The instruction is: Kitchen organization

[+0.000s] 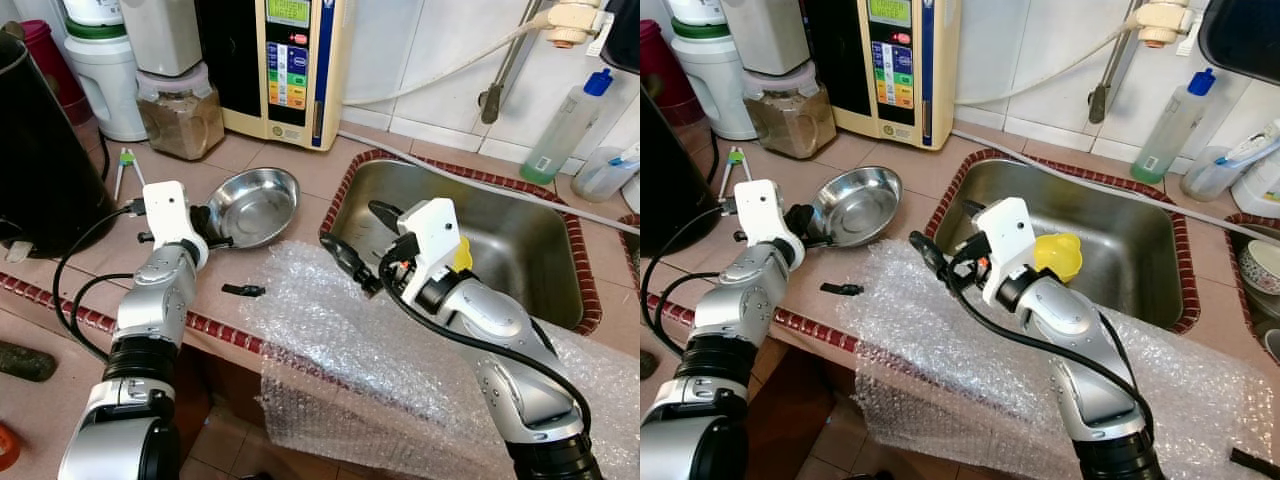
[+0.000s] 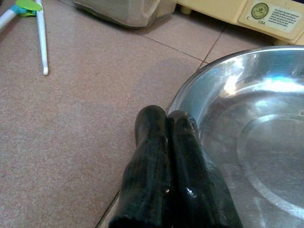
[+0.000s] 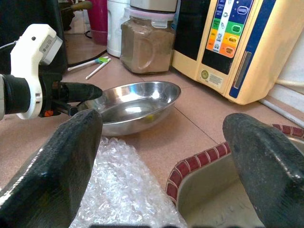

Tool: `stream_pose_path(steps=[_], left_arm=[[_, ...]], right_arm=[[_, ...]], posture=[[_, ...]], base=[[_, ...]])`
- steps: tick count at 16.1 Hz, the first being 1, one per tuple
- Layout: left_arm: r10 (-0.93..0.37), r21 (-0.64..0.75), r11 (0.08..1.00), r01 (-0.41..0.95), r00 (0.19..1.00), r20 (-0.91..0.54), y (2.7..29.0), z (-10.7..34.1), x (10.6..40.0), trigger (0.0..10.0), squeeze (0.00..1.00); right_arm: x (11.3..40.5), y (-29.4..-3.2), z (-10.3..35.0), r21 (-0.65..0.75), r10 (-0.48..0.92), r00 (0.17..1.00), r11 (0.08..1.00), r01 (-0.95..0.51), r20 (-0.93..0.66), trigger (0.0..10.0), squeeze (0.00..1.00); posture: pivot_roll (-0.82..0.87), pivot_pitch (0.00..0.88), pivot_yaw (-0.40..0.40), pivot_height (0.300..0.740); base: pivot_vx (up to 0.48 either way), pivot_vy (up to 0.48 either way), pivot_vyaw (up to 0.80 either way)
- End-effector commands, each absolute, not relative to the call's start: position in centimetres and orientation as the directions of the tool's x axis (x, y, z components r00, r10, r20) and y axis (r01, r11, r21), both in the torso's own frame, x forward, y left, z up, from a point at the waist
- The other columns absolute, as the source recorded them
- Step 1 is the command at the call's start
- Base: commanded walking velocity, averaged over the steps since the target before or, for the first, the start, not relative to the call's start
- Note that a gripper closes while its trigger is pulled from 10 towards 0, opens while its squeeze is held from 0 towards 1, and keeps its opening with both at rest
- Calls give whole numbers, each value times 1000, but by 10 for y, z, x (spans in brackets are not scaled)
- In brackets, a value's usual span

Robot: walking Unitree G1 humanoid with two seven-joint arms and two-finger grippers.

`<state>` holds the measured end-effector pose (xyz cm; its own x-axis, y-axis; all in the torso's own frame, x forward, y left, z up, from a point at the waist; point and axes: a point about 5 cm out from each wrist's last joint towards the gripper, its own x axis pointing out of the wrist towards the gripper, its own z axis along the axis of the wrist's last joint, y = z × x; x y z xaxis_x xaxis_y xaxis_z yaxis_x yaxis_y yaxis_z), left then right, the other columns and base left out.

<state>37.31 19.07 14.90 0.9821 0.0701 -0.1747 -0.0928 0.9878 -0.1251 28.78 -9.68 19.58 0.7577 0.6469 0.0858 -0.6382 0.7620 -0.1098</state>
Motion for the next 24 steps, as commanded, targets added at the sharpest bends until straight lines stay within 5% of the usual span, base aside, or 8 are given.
stream_pose_path(steps=[1, 8, 9, 12, 13, 19, 20, 24], left_arm=[[73, -133, 986, -97, 982, -175, 191, 150, 373, 0, 0], [89, -143, 984, -111, 985, -151, 192, 154, 374, 0, 0], [47, -235, 969, -68, 995, -92, 183, 170, 378, 10000, 1000], [37, -217, 975, -56, 995, -89, 180, 175, 380, 10000, 753], [45, -209, 976, -63, 995, -92, 180, 175, 380, 10000, 0], [12, -212, 976, -43, 989, -146, 179, 167, 380, 10000, 0], [10, -225, 973, -41, 990, -139, 178, 168, 380, 10000, 1000], [-10, -231, 972, -32, 984, -177, 176, 161, 377, 10000, 1000]], right_arm=[[289, -98, 198, -120, 642, 762, 765, -632, 84, 10000, 0], [290, -99, 198, -120, 641, 763, 767, -630, 84, 10000, 0], [291, -98, 197, -122, 635, 768, 771, -625, 84, 10000, 0], [292, -99, 197, -127, 634, 769, 772, -622, 84, 10000, 0], [292, -99, 198, -128, 634, 769, 772, -622, 84, 10000, 0], [292, -99, 199, -132, 634, 768, 772, -622, 88, 10000, 0], [293, -99, 199, -133, 634, 768, 772, -621, 88, 10000, 0], [293, -100, 199, -133, 633, 769, 773, -620, 88, 10000, 0]], posture=[[3, 79, -52, 740], [3, 79, -52, 740], [2, 81, -49, 740], [3, 78, -49, 740], [4, 77, -49, 740], [4, 71, -46, 740], [3, 73, -48, 740], [2, 76, -50, 740]], base=[[0, 0, 0], [0, 0, 0], [0, 0, 0], [0, 0, 0], [0, 0, 0], [0, 0, 0], [0, 0, 0], [0, 0, 0]])
